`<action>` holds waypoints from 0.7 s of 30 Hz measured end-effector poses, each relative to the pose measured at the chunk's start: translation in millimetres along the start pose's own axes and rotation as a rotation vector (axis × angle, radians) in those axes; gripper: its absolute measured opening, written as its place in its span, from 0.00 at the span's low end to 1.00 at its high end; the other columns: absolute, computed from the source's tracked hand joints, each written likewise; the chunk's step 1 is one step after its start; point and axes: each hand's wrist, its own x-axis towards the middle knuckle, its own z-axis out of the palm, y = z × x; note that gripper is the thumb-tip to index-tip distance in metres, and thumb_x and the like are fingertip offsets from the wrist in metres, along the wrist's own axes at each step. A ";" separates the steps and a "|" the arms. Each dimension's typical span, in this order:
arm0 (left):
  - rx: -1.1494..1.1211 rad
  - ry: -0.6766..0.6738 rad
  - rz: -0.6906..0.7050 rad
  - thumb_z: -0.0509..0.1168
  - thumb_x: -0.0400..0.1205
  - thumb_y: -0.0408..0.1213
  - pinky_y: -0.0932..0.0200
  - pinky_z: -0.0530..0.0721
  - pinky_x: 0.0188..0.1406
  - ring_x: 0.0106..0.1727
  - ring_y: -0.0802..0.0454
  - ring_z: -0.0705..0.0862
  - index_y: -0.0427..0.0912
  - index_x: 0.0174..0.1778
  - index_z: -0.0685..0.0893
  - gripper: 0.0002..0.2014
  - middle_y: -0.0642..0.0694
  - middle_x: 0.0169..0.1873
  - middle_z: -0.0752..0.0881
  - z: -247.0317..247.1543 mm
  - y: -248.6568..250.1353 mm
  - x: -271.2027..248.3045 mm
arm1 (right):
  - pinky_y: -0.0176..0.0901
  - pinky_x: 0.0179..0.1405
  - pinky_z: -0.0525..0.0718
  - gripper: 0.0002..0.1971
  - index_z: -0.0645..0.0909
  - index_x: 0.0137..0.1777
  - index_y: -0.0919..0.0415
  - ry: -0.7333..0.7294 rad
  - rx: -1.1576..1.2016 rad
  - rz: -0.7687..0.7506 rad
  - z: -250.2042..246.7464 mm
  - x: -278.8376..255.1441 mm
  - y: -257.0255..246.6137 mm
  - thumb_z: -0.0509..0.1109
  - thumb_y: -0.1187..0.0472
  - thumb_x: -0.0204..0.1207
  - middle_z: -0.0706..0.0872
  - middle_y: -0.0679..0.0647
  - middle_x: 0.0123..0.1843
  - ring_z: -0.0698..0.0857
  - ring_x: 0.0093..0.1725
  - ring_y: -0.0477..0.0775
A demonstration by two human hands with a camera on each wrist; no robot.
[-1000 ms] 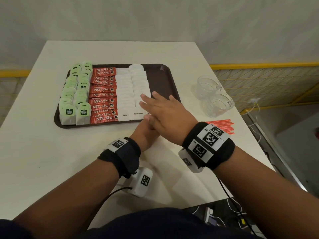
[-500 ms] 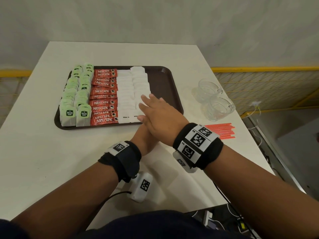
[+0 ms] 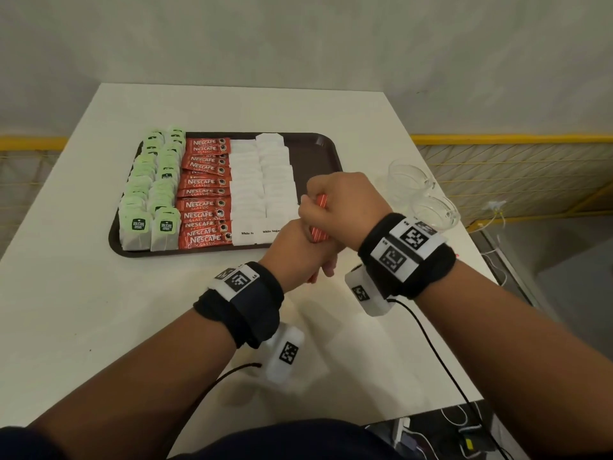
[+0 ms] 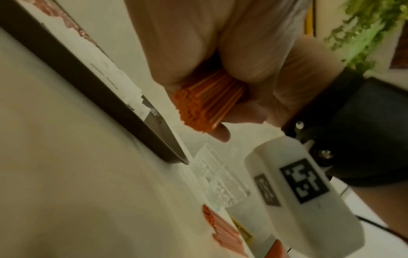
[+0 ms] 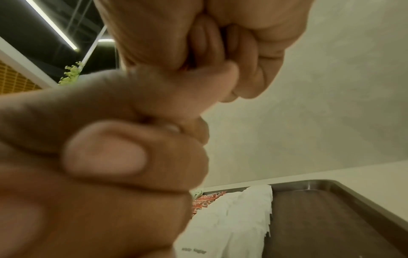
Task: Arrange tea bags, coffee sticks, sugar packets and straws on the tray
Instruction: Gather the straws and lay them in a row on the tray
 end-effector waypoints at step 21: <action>0.090 -0.056 0.014 0.74 0.77 0.48 0.50 0.87 0.43 0.35 0.46 0.85 0.37 0.45 0.82 0.17 0.41 0.35 0.85 -31.6 -7.6 45.2 | 0.43 0.23 0.75 0.08 0.78 0.42 0.65 -0.059 0.841 0.458 6.9 66.3 34.4 0.76 0.63 0.72 0.76 0.61 0.31 0.75 0.24 0.53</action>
